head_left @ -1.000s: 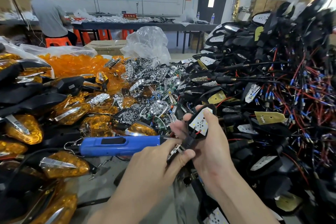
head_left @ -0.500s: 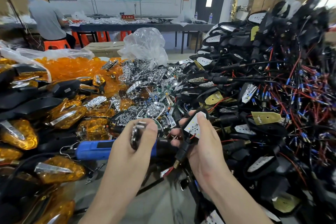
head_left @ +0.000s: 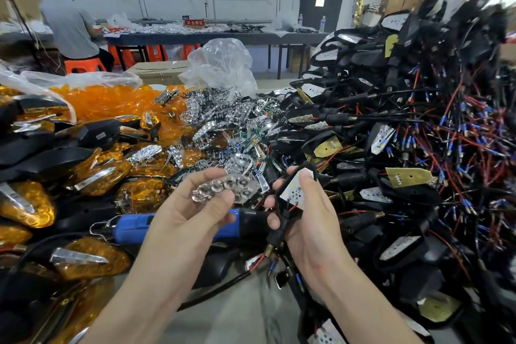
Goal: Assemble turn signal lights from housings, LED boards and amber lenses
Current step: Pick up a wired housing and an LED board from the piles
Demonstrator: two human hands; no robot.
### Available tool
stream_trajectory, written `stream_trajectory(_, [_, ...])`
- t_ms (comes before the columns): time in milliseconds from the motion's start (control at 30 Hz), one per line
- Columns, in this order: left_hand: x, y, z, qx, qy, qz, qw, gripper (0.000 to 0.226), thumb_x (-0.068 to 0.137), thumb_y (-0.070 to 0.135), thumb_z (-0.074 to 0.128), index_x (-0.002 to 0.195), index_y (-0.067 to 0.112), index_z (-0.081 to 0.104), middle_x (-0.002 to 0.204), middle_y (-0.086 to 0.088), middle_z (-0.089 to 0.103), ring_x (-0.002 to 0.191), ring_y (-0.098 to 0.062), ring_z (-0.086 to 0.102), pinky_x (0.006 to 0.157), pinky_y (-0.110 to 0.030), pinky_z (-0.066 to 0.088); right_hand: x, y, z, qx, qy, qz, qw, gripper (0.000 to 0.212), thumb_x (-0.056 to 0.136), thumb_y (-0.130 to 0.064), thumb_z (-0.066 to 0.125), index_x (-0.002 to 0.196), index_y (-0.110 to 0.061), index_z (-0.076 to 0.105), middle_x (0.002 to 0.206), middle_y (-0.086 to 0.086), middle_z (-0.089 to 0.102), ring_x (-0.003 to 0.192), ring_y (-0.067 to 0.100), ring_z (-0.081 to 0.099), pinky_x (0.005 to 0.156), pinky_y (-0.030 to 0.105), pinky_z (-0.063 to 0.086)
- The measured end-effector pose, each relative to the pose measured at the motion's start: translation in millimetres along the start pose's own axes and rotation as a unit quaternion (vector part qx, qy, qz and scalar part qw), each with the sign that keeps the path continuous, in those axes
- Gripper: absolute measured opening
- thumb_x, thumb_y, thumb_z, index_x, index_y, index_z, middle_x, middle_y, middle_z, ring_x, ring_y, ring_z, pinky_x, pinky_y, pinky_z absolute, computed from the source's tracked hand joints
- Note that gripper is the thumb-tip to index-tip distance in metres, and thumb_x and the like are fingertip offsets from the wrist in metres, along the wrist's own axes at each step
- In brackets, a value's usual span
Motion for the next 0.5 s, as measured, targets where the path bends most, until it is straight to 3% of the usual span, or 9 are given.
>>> stream_trajectory(100, [-0.8,-0.8,2.8,-0.065,0.008,-0.012,0.998,0.047,0.062,0.013,0.074,0.107,0.02,0.064,0.068,-0.001,0.062,0.065,-0.015,0.067,0.056,-0.025,0.054,0.5,0.4,-0.3,0.008,0.001,0.001,1.0,0.02,0.108,-0.027,0.044,0.104,-0.014,0.059,0.076,0.004,0.065,0.057,0.02,0.059,0.042,0.025,0.041])
stream_trajectory(167, [0.0,-1.9,5.5,-0.081,0.009,-0.02,0.996,0.048,0.069,0.006,0.066,0.115,0.019,0.059,0.065,0.001,0.06,0.061,-0.01,0.064,0.05,-0.02,0.05,0.8,0.4,-0.5,0.012,0.0,0.002,1.0,0.019,0.108,-0.027,0.044,0.104,-0.014,0.058,0.076,0.004,0.065,0.057,0.02,0.059,0.042,0.026,0.041])
stream_trajectory(300, [1.4,-2.7,-0.4,-0.125,-0.005,-0.066,0.99,0.048,0.081,0.005,0.06,0.125,0.022,0.068,0.082,-0.003,0.054,0.065,-0.01,0.051,0.058,-0.026,0.046,1.6,0.2,-1.1,0.022,0.005,0.012,1.0,0.019,0.108,-0.026,0.044,0.105,-0.014,0.058,0.076,0.004,0.065,0.057,0.019,0.058,0.043,0.026,0.041])
stream_trajectory(400, [1.4,-3.6,-4.8,-0.149,-0.015,-0.093,0.984,0.044,0.09,0.005,0.051,0.125,0.026,0.068,0.081,-0.002,0.059,0.072,-0.016,0.06,0.063,-0.031,0.053,1.6,0.0,-1.5,0.032,0.012,0.017,0.999,0.019,0.108,-0.025,0.044,0.103,-0.014,0.058,0.076,0.005,0.065,0.057,0.019,0.058,0.043,0.026,0.042])
stream_trajectory(500, [1.3,-6.1,-2.6,-0.143,0.022,-0.109,0.983,0.035,0.09,0.014,0.057,0.123,0.018,0.067,0.08,-0.003,0.062,0.057,-0.012,0.057,0.042,-0.024,0.045,0.9,-1.0,-1.7,0.038,0.016,0.019,0.999,0.02,0.109,-0.025,0.043,0.103,-0.015,0.058,0.075,0.005,0.065,0.056,0.018,0.058,0.043,0.025,0.042])
Point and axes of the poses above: each hand's wrist, its own x-axis towards the middle knuckle, its own z-axis out of the palm, y = z × x, the point moved 2 cm from there along x, towards the middle knuckle
